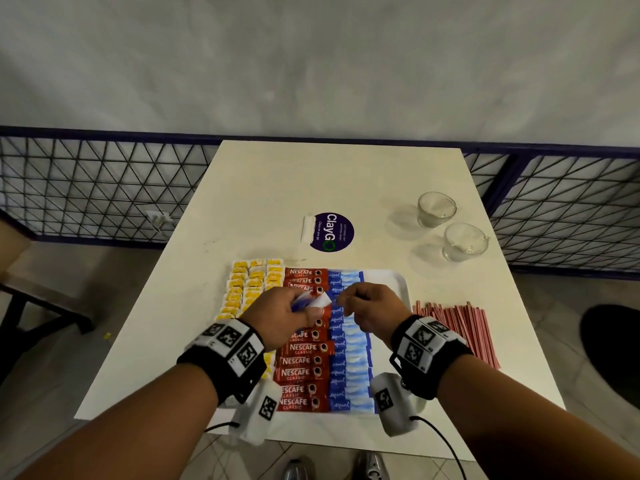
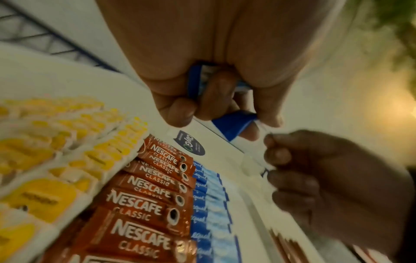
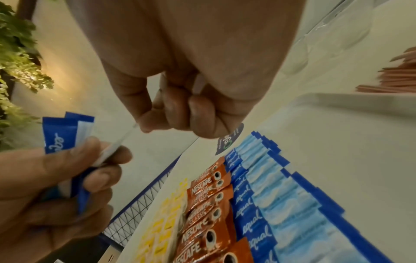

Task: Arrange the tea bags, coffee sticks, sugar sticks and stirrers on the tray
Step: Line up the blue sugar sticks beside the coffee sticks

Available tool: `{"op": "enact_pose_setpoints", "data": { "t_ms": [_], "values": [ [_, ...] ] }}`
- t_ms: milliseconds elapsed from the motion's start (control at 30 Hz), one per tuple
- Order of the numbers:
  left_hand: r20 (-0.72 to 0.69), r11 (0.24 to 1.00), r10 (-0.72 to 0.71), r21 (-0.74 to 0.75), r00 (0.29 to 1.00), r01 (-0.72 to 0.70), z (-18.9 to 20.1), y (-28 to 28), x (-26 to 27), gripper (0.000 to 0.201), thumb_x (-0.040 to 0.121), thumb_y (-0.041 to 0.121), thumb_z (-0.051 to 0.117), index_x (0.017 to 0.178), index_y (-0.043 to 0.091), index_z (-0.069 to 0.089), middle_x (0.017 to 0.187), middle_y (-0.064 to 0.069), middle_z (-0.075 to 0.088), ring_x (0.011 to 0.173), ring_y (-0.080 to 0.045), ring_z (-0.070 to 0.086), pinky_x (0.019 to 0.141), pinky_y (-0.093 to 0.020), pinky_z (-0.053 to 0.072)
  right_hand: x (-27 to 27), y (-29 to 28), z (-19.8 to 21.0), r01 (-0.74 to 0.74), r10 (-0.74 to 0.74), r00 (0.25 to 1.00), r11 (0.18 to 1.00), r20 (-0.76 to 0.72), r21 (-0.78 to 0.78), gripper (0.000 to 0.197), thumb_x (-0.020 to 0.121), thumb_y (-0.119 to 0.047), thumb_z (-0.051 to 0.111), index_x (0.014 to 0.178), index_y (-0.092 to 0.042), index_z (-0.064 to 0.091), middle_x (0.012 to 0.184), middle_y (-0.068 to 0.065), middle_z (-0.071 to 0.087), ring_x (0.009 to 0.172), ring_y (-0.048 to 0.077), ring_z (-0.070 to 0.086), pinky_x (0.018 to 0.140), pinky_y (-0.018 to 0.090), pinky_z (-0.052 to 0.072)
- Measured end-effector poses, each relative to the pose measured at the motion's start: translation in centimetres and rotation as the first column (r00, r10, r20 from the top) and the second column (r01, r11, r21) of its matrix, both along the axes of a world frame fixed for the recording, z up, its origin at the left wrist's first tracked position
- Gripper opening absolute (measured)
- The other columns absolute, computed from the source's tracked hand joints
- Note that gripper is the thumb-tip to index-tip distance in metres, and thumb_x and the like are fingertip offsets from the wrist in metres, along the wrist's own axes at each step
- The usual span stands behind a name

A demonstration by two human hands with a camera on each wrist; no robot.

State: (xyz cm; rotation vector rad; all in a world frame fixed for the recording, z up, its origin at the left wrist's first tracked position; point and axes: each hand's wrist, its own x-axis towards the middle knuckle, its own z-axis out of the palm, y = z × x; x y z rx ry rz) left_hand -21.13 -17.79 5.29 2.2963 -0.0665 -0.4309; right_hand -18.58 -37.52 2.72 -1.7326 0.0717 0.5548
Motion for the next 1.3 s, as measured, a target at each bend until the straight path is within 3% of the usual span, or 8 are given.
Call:
{"op": "enact_pose_setpoints", "data": {
  "t_ms": [167, 333, 500, 833, 967, 1067, 1167, 1300],
  "values": [
    [-0.013, 0.999, -0.021, 0.044, 1.0, 0.021, 0.2, -0.4, 1.3, 0.023, 0.084, 0.038, 0.07, 0.081, 0.016, 0.064, 0.068, 0.002, 0.053, 0.061, -0.013, 0.048, 0.062, -0.028, 0.039, 1.0, -0.2, 0.2, 0.03, -0.025, 0.999, 0.991, -0.04, 0.133, 0.01, 0.088, -0.01, 0.061, 0.08, -0.013, 0.066, 0.065, 0.001, 0.062, 0.049, 0.017, 0.032, 0.048, 0.026, 0.024],
    [-0.036, 0.997, -0.059, 0.054, 0.998, 0.061, 0.7, -1.0, 2.5, 0.018, 0.085, 0.035, 0.069, 0.074, 0.022, 0.065, 0.063, 0.007, 0.051, 0.058, -0.011, 0.047, 0.057, -0.026, 0.036, 2.1, 0.0, 0.2, -0.099, 0.117, 0.986, 0.984, 0.121, -0.145, 0.014, 0.088, -0.027, 0.066, 0.075, -0.022, 0.066, 0.058, -0.004, 0.053, 0.046, 0.008, 0.039, 0.049, 0.023, 0.035],
    [-0.066, 0.998, 0.062, -0.001, 0.996, -0.063, 0.3, 0.3, 3.5, 0.023, 0.091, 0.028, 0.063, 0.069, 0.022, 0.067, 0.047, 0.017, 0.056, 0.043, 0.002, 0.046, 0.055, -0.023, 0.035, 3.2, -1.0, 0.4, -0.001, 0.012, 0.995, 0.995, 0.098, -0.103, 0.015, 0.088, -0.026, 0.066, 0.075, -0.019, 0.066, 0.049, -0.01, 0.052, 0.044, 0.009, 0.036, 0.044, 0.021, 0.035],
    [-0.104, 0.976, 0.211, -0.037, 0.972, -0.216, -0.6, 0.2, 4.5, 0.04, 0.096, 0.037, 0.054, 0.062, 0.02, 0.067, 0.056, 0.004, 0.062, 0.048, -0.015, 0.046, 0.058, -0.029, 0.041, 3.6, -2.1, -1.1, 0.196, -0.193, 0.98, 0.977, -0.046, 0.078, 0.005, 0.087, -0.013, 0.067, 0.083, -0.011, 0.068, 0.072, 0.009, 0.068, 0.045, 0.015, 0.035, 0.044, 0.023, 0.03],
    [-0.367, 0.818, 0.389, -0.284, 0.845, -0.5, -1.1, -0.5, 4.4, 0.032, 0.094, 0.04, 0.057, 0.086, 0.011, 0.068, 0.061, -0.002, 0.066, 0.037, -0.014, 0.034, 0.046, -0.024, 0.031, 3.3, -1.3, -0.7, 0.127, -0.131, 0.99, 0.989, 0.049, 0.081, 0.005, 0.086, -0.013, 0.068, 0.082, -0.014, 0.071, 0.067, 0.004, 0.067, 0.045, 0.014, 0.038, 0.043, 0.021, 0.035],
    [-0.468, 0.695, 0.455, -0.345, 0.757, -0.631, -1.2, -0.8, 4.4, 0.019, 0.09, 0.023, 0.064, 0.082, 0.005, 0.068, 0.064, -0.007, 0.065, 0.037, -0.013, 0.029, 0.045, -0.024, 0.028, 3.4, -0.9, -0.3, 0.089, -0.091, 0.991, 0.996, 0.099, 0.026, 0.004, 0.084, -0.015, 0.07, 0.083, -0.017, 0.074, 0.059, 0.011, 0.059, 0.044, 0.01, 0.041, 0.046, 0.021, 0.037],
    [-0.378, 0.684, 0.503, -0.375, 0.777, -0.625, -1.5, -1.0, 4.5, 0.012, 0.087, 0.017, 0.066, 0.079, 0.008, 0.069, 0.068, -0.005, 0.069, 0.038, -0.013, 0.033, 0.049, -0.027, 0.033, 3.3, -0.9, -0.2, 0.144, -0.152, 0.987, 0.98, 0.046, 0.136, 0.01, 0.086, -0.005, 0.064, 0.087, -0.012, 0.072, 0.076, 0.025, 0.066, 0.047, 0.017, 0.044, 0.047, 0.023, 0.038],
    [-0.142, 0.769, 0.516, -0.359, 0.845, -0.53, -2.1, -1.5, 4.4, 0.017, 0.088, 0.017, 0.066, 0.073, 0.024, 0.068, 0.074, 0.0, 0.073, 0.045, -0.004, 0.048, 0.059, -0.026, 0.039, 3.4, -0.8, -0.7, 0.235, -0.229, 0.972, 0.95, -0.055, 0.205, 0.01, 0.088, -0.009, 0.063, 0.093, -0.001, 0.067, 0.079, 0.014, 0.069, 0.046, 0.018, 0.043, 0.045, 0.024, 0.039]
  ]
}}
